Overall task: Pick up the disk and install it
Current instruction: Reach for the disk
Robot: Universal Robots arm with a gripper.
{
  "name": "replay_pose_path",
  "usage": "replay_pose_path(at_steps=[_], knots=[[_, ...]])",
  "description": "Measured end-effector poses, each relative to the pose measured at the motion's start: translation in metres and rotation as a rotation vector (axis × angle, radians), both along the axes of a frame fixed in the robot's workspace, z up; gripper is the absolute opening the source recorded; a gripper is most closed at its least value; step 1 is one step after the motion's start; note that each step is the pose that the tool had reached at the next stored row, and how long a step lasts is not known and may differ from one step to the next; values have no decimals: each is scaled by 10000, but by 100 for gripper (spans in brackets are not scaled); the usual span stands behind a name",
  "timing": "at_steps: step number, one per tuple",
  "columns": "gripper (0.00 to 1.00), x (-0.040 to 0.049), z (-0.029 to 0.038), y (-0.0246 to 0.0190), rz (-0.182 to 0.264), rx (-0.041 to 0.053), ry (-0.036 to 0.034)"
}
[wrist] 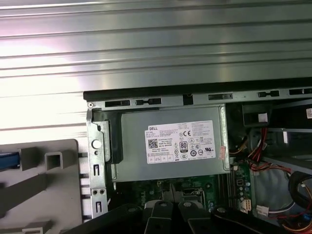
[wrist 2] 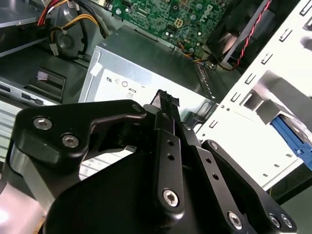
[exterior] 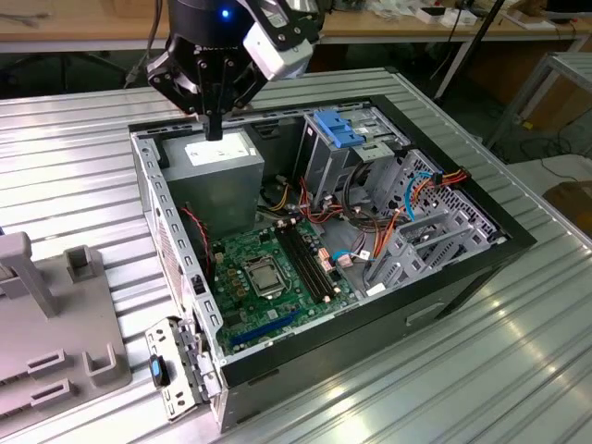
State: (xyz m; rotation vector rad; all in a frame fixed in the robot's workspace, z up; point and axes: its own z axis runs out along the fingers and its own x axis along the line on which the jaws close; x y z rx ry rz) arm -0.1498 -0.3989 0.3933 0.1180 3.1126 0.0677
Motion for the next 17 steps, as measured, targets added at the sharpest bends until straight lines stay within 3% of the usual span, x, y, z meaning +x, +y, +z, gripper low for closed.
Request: replay_pose_path(at_steps=[17], knots=[[11, -290, 0, 0, 1, 0, 11]])
